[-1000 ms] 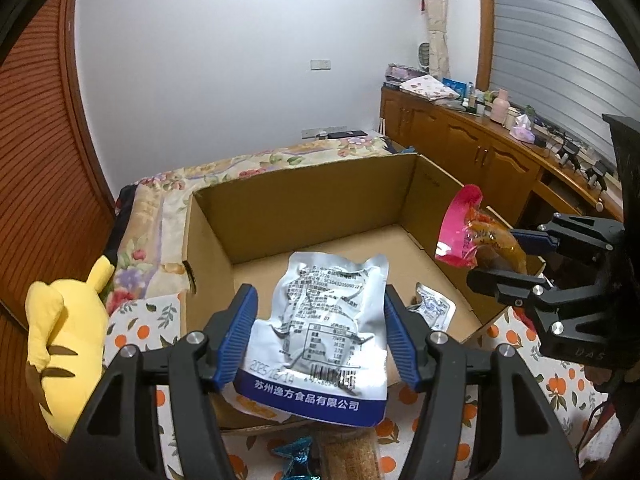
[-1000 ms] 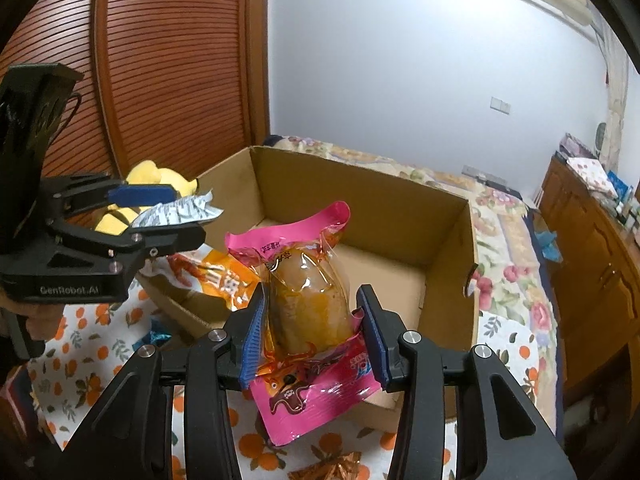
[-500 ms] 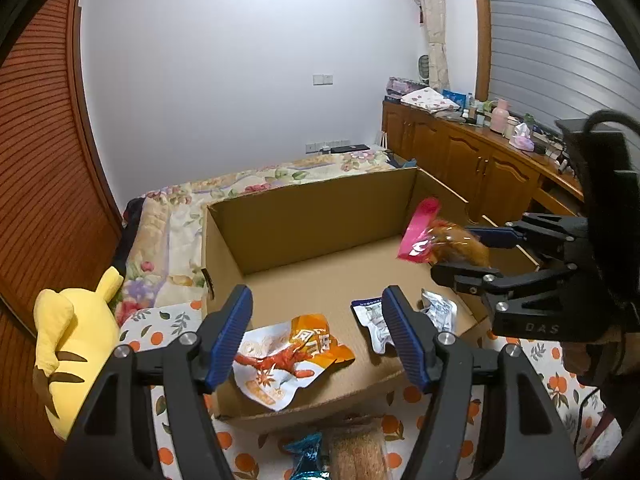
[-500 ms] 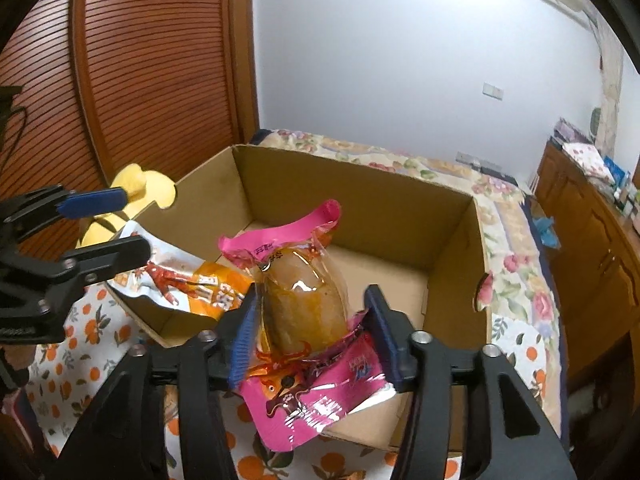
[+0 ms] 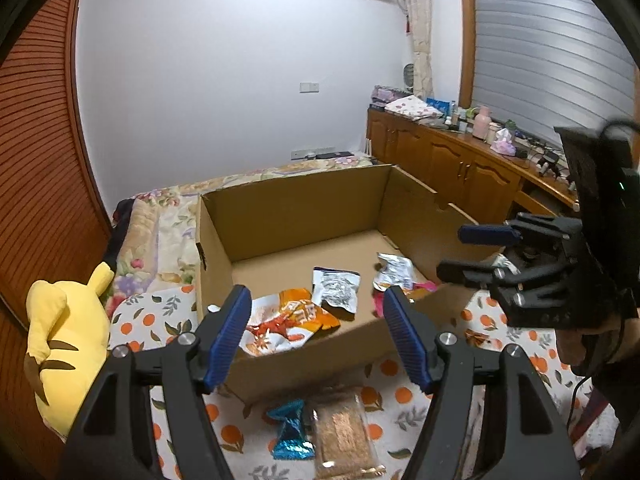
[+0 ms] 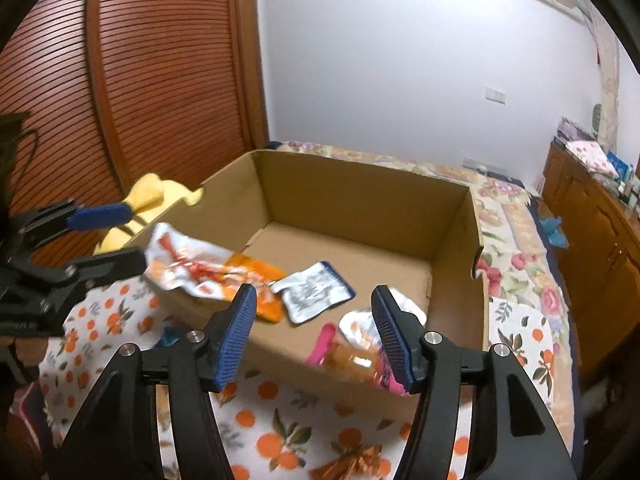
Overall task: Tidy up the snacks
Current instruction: 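Open both tools over the box and drop the white pouch and pink bag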
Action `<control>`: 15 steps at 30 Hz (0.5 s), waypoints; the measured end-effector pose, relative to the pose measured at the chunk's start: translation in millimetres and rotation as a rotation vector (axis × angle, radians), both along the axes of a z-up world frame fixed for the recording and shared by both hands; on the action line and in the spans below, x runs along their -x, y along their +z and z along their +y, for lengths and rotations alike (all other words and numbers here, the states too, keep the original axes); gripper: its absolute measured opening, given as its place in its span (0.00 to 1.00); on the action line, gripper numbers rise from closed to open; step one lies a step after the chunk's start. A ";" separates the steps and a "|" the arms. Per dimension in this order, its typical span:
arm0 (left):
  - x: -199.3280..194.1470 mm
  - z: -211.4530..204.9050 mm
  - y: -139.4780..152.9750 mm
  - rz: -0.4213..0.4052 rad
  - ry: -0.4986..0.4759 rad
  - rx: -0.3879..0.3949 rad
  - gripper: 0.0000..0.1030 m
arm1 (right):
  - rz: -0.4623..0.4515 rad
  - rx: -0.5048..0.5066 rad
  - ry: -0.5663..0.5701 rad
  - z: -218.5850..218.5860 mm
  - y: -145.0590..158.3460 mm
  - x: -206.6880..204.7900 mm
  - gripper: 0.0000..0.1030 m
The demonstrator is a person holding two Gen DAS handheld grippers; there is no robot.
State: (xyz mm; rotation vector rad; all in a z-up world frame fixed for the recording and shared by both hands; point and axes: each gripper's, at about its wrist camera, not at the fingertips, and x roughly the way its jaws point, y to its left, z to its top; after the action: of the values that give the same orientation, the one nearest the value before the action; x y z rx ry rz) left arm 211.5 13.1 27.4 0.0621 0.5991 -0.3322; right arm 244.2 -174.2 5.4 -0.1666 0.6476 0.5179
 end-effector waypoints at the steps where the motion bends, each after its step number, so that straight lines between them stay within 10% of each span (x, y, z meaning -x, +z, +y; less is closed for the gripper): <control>1: 4.9 -0.2 1.2 -0.006 -0.003 -0.001 0.68 | -0.009 0.004 0.013 0.0 0.2 9.8 0.59; 15: 70.1 -0.3 -38.3 0.027 -0.063 -0.003 0.75 | 0.007 -0.046 0.027 -36.8 -23.7 105.3 0.64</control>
State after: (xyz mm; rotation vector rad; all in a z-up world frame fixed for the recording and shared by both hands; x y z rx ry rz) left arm 141.4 12.7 -10.9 0.0801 0.6252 -0.3938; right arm 138.8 -211.0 -18.2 -0.1301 0.6402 0.5591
